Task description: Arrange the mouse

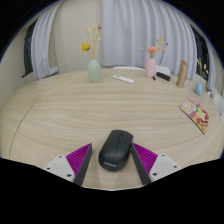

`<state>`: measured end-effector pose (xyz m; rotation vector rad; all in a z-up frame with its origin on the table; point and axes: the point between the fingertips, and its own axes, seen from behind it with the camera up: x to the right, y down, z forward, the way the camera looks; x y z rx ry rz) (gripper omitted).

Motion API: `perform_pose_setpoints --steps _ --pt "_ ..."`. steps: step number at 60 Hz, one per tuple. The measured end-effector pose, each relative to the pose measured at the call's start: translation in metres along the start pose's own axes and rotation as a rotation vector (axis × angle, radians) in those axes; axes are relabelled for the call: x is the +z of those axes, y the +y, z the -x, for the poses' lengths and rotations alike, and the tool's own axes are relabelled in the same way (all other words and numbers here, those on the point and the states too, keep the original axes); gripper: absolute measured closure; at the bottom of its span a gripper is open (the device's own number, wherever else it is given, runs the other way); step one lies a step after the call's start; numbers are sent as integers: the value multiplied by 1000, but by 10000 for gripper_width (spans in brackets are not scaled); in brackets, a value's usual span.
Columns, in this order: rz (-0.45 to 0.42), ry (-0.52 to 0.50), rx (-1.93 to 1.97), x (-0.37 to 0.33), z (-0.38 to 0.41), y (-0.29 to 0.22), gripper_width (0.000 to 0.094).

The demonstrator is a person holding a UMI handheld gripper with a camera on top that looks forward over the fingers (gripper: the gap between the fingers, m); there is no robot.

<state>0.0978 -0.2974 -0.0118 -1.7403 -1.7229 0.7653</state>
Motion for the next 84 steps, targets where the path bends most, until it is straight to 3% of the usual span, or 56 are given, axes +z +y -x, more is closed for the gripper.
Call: perform_pose_setpoints --steps 4,8,19,20,27,38,49,55,68,84 --pt "-4 -3 -9 9 2 -8 240" --pt "-12 -4 -27 18 4 -15 428" --pt "9 -38 -69 23 15 -22 508" --pt "12 -44 -67 23 16 -22 561" --pt "26 -65 -58 7 20 -32 568" --pt "-53 -104 -12 -37 -13 -105 567" --pt "-190 -18 14 -49 -152 -203 567" --pt "-195 47 21 -33 -253 -221 566" --pt "-107 109 15 39 -418 -179 567" --pt "22 48 10 92 -467 -98 562"
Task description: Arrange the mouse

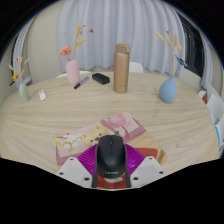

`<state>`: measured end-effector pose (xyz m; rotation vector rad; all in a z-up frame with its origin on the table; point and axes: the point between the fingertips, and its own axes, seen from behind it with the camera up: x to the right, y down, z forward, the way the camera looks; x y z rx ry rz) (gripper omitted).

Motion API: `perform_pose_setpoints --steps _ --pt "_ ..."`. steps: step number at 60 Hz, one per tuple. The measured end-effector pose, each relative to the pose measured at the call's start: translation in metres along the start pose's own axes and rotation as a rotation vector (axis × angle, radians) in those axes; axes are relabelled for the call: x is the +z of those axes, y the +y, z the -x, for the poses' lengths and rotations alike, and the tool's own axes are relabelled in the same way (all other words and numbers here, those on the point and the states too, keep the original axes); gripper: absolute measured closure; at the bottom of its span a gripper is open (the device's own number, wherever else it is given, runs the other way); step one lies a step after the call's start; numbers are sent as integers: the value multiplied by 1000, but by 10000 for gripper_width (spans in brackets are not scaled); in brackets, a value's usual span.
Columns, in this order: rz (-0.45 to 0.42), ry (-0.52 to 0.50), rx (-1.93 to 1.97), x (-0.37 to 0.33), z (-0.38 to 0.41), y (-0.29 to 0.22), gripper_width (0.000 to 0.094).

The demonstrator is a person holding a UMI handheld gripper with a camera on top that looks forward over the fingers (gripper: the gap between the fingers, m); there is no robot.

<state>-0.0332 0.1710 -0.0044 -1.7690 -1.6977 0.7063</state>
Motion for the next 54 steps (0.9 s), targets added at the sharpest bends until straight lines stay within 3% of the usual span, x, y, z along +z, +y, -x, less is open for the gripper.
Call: perform_pose_setpoints --steps 11,13,16,18,33,54 --pt "-1 -30 28 2 0 6 431" --pt "8 -26 39 1 0 6 315" --pt "12 6 56 -5 -6 2 51" --pt "2 27 65 -11 -9 -4 90" --pt "-43 54 101 -114 46 -27 82" --pt "-22 -46 52 -207 189 30 84"
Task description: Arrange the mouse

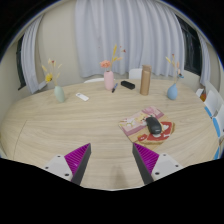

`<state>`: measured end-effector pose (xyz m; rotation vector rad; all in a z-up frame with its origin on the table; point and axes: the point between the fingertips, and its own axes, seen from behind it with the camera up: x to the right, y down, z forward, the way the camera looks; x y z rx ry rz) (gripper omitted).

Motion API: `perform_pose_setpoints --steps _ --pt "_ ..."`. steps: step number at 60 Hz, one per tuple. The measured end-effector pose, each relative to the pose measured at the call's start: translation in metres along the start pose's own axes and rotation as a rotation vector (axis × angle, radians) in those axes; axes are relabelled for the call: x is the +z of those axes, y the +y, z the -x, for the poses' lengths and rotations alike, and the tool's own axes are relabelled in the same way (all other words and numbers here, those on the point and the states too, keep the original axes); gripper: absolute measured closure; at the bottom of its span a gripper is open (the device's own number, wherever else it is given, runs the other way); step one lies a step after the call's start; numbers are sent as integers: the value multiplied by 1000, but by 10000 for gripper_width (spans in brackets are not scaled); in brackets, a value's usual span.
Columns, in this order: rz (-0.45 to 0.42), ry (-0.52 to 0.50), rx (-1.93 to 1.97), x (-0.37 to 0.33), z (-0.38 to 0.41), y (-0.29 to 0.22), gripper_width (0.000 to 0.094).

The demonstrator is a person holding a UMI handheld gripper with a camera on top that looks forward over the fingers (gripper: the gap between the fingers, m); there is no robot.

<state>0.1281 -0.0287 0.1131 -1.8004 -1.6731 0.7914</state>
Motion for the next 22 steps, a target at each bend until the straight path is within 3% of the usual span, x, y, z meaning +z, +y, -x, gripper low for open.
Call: perform_pose_setpoints --steps 22 --pt "0 -10 -59 -15 46 16 86"
